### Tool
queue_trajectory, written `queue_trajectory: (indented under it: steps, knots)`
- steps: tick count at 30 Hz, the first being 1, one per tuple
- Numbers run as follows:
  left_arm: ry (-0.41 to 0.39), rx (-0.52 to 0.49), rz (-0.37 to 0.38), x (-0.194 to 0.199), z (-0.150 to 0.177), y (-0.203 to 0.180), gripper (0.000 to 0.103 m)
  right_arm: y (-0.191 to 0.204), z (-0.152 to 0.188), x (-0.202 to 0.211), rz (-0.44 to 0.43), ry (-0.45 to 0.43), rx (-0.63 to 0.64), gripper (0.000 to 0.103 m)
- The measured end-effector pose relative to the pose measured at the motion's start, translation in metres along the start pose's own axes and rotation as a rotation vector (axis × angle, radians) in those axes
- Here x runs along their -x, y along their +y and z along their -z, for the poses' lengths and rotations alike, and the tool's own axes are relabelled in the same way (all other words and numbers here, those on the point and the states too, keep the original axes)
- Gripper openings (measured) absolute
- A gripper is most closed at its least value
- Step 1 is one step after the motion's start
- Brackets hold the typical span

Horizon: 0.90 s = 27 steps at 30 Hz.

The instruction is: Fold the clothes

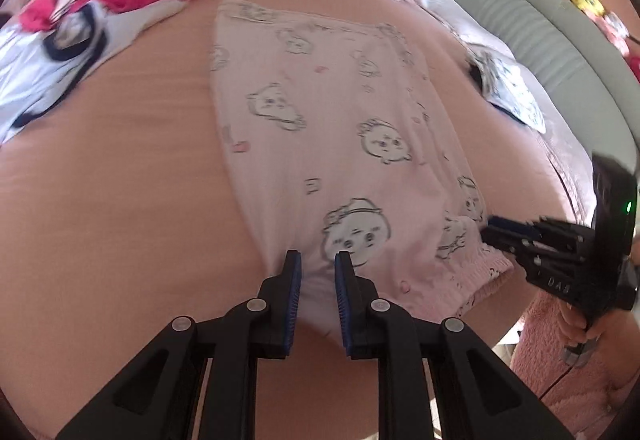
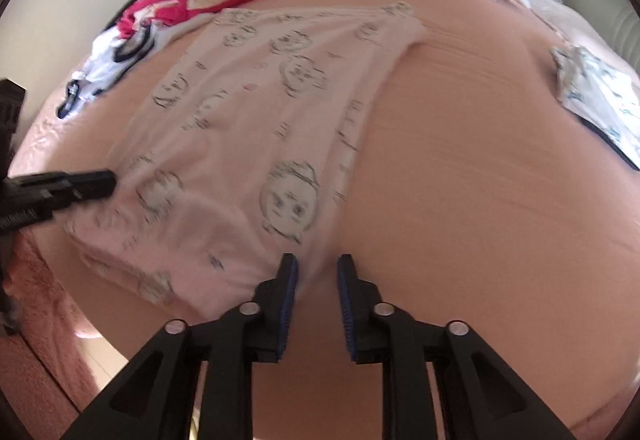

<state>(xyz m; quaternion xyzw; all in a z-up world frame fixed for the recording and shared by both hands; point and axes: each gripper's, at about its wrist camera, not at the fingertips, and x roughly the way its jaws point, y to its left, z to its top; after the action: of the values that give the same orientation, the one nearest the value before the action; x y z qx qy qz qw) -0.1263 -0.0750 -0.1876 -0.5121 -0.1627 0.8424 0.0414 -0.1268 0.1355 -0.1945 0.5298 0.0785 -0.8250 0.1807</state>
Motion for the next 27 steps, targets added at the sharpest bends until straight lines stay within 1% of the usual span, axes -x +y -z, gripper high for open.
queue_trajectory:
  steps: [1,3,5,7,9,11,12,13,15,17,19,20,21,23,24,26,27]
  knots:
    - [-0.006,0.019,-0.028,0.002,0.0,0.003,0.015,-0.001,0.002,0.004,0.012,0.001,0.003,0.022]
    - [-0.03,0.015,-0.03,0.005,-0.004,0.001,0.015,-0.006,0.002,0.012,0.024,-0.002,0.001,0.023]
    - [-0.055,0.009,-0.029,0.007,-0.007,-0.002,0.015,-0.015,-0.008,0.019,-0.007,-0.044,-0.04,0.023]
    - [-0.075,-0.025,-0.003,0.003,-0.012,-0.019,0.015,-0.023,-0.027,0.021,-0.046,-0.076,-0.08,0.025]
    - [-0.071,-0.062,0.036,-0.003,-0.014,-0.033,0.015,-0.026,-0.049,0.011,-0.049,-0.085,-0.074,0.033]
    - [-0.043,-0.081,0.039,-0.014,-0.014,-0.04,0.015,-0.023,-0.071,-0.005,-0.041,-0.076,-0.042,0.034]
    - [-0.022,-0.09,0.027,-0.018,-0.013,-0.041,0.015,-0.02,-0.08,-0.018,-0.037,-0.046,-0.008,0.034]
    - [-0.006,-0.102,0.009,-0.021,-0.011,-0.041,0.015,-0.018,-0.085,-0.033,-0.009,-0.01,0.03,0.034]
    - [-0.006,-0.108,-0.004,-0.019,-0.009,-0.04,0.015,-0.021,-0.086,-0.043,0.044,0.01,0.087,0.033]
    - [-0.024,-0.08,-0.034,-0.01,-0.01,-0.032,0.015,-0.028,-0.081,-0.036,0.108,0.016,0.071,0.034]
    - [-0.044,-0.054,-0.052,-0.002,-0.015,-0.023,0.015,-0.045,-0.07,-0.029,0.229,0.048,0.044,0.035]
    - [-0.05,-0.05,-0.045,0.001,-0.021,-0.02,0.015,-0.054,-0.066,-0.024,0.232,0.05,0.027,0.035]
    - [-0.053,-0.063,-0.043,0.001,-0.03,-0.019,0.015,-0.063,-0.062,-0.019,0.23,0.05,0.009,0.035]
    - [-0.048,-0.109,-0.052,-0.003,-0.049,-0.023,0.015,-0.072,-0.067,-0.008,0.188,0.029,-0.027,0.035]
    - [-0.035,-0.152,-0.048,-0.01,-0.059,-0.029,0.015,-0.071,-0.073,-0.003,0.155,0.002,-0.031,0.035]
    - [-0.016,-0.243,-0.035,-0.026,-0.075,-0.044,0.015,-0.057,-0.089,0.006,0.091,-0.064,-0.011,0.038]
    - [-0.012,-0.289,-0.027,-0.034,-0.081,-0.054,0.016,-0.047,-0.097,0.008,0.062,-0.096,0.008,0.038]
